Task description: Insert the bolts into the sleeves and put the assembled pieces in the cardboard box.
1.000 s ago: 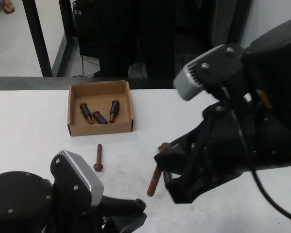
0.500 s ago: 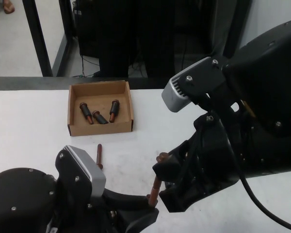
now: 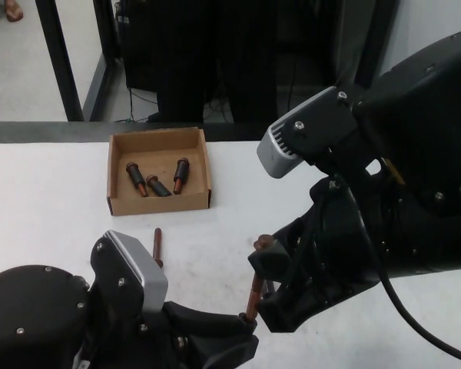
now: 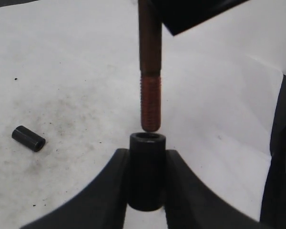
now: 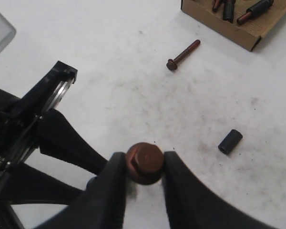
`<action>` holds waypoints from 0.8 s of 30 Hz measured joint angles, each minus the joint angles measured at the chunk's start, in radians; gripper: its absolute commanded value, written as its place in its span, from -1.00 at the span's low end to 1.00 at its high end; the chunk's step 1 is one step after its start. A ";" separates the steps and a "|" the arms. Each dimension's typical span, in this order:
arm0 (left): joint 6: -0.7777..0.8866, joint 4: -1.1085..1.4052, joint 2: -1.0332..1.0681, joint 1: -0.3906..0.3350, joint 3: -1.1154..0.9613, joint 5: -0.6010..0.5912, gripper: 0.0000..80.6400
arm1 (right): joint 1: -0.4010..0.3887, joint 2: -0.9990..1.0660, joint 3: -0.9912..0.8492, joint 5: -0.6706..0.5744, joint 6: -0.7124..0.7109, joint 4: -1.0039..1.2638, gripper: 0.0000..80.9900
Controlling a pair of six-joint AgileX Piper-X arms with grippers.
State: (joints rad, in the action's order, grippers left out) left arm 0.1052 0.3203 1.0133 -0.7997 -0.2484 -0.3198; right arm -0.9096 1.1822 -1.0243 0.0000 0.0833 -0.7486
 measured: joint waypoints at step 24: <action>0.029 0.096 0.000 0.000 0.006 0.027 -0.98 | -0.004 0.000 -0.004 -0.012 0.060 0.000 -0.99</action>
State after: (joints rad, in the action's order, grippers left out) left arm 0.1345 0.4162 1.0133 -0.7997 -0.2428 -0.2924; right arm -0.9140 1.1822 -1.0288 -0.0123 0.1432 -0.7486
